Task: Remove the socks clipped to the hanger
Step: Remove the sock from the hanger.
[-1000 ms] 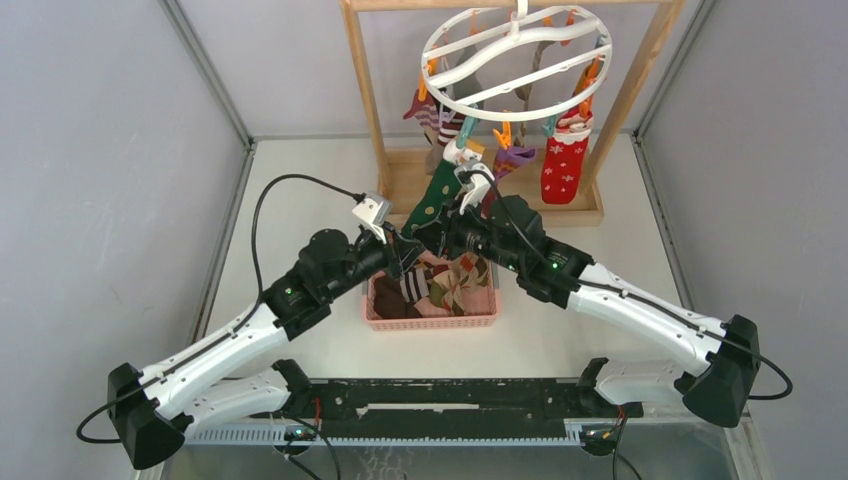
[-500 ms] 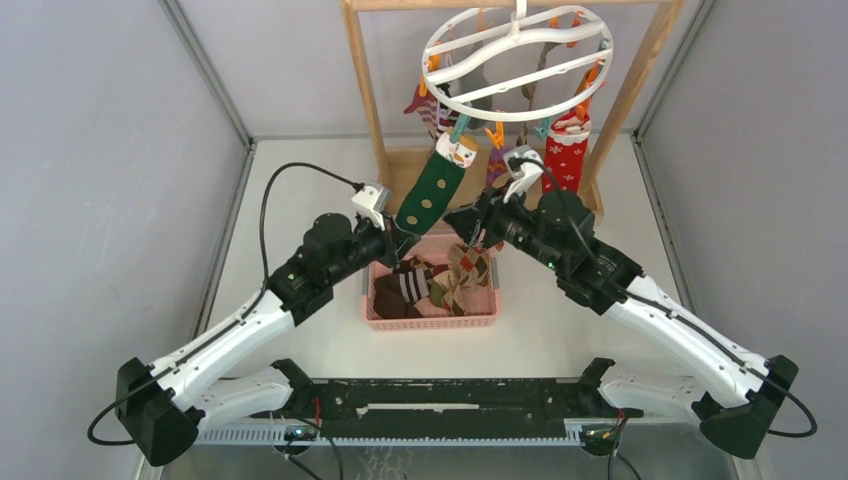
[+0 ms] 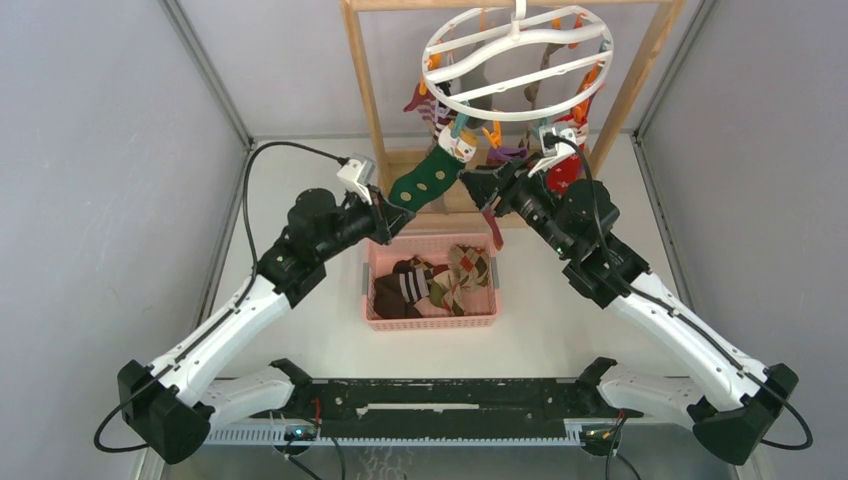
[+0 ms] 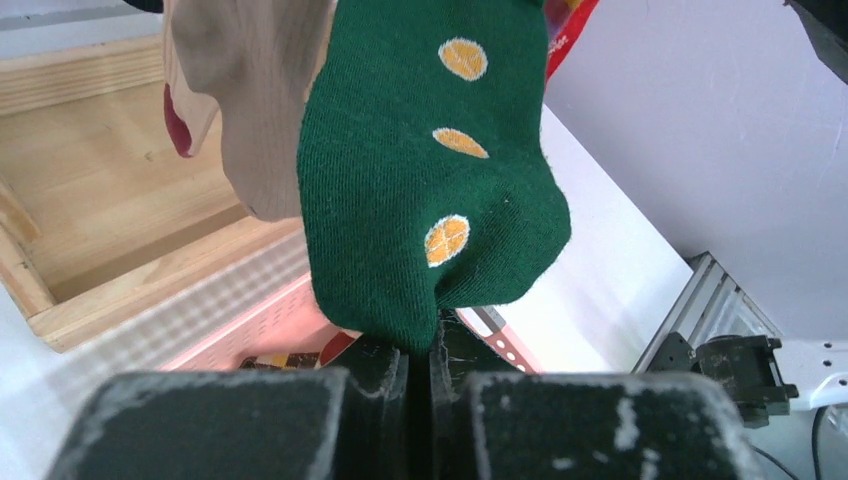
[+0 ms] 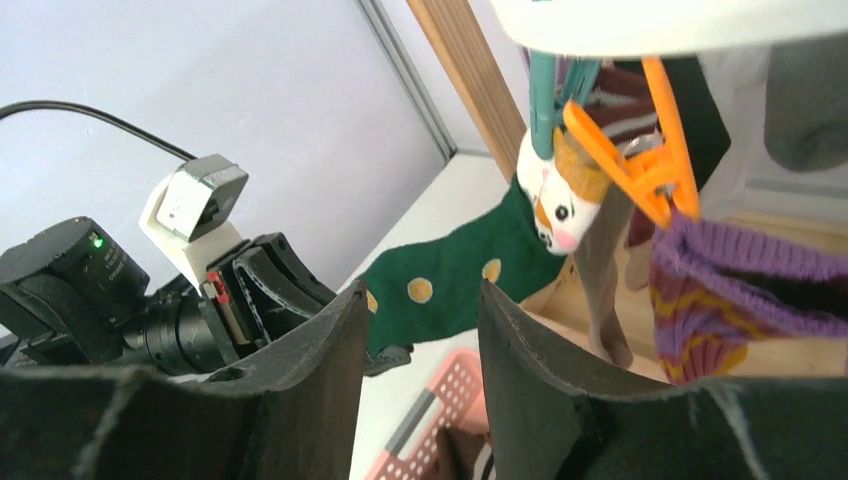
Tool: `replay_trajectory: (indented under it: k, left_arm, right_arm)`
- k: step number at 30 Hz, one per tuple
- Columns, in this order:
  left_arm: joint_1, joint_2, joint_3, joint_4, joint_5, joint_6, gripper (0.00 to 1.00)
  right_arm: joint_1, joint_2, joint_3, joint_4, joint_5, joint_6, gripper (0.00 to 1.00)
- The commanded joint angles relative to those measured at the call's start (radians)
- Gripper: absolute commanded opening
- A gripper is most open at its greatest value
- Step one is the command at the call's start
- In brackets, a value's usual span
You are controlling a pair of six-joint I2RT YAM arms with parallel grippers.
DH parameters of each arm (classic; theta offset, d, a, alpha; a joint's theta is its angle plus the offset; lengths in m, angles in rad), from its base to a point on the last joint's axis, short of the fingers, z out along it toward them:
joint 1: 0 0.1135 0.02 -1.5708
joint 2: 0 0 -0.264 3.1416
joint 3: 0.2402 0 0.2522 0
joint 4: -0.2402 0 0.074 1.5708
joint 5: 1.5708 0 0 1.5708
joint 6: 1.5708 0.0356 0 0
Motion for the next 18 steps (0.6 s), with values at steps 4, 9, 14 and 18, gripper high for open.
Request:
replay_trajectory:
  k: [4,9,14,18]
  left_arm:
    - [0.054,0.039,0.144,-0.026,0.034,-0.07,0.07]
    - [0.081,0.044,0.193,-0.058,0.029,-0.084,0.08]
    - [0.099,0.04,0.234,-0.09,0.029,-0.088,0.09]
    - [0.125,0.035,0.243,-0.102,0.025,-0.118,0.09]
  right_arm:
    - [-0.011,0.077,0.037,0.26,0.068,-0.02,0.52]
    - [-0.041,0.144,0.082,0.278,0.09,-0.017,0.52]
    - [-0.082,0.201,0.092,0.319,0.087,-0.003,0.52]
    - [-0.11,0.221,0.091,0.334,0.079,0.006,0.52]
